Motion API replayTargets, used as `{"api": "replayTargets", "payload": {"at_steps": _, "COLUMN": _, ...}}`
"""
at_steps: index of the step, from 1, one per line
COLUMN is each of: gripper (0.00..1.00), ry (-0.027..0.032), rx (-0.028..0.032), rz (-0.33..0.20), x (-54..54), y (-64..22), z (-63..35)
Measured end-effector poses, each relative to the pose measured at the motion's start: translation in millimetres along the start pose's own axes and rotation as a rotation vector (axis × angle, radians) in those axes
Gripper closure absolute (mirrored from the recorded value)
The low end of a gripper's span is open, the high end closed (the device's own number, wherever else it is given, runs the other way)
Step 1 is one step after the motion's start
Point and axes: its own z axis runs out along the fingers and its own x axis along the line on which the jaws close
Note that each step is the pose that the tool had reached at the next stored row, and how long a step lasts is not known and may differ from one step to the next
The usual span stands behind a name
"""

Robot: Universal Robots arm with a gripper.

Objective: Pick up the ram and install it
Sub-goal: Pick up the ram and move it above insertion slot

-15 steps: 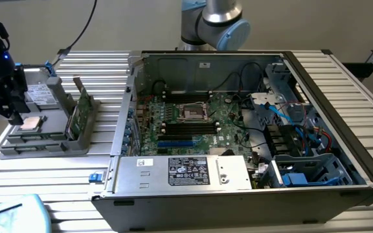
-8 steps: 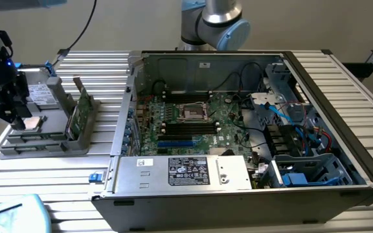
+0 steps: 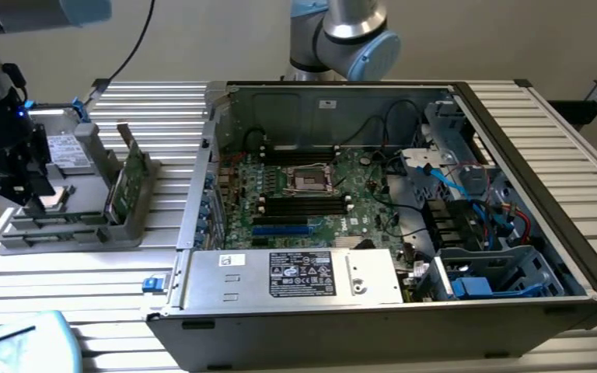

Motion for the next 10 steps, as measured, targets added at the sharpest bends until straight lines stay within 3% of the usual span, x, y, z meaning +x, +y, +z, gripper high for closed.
{"api": "replayTargets", "payload": {"at_steps": 10, "gripper": 0.57, "ry": 0.0006, "rx": 0.0002, "rz": -0.007, "x": 2.5, "y": -1.5, "z": 18.3}}
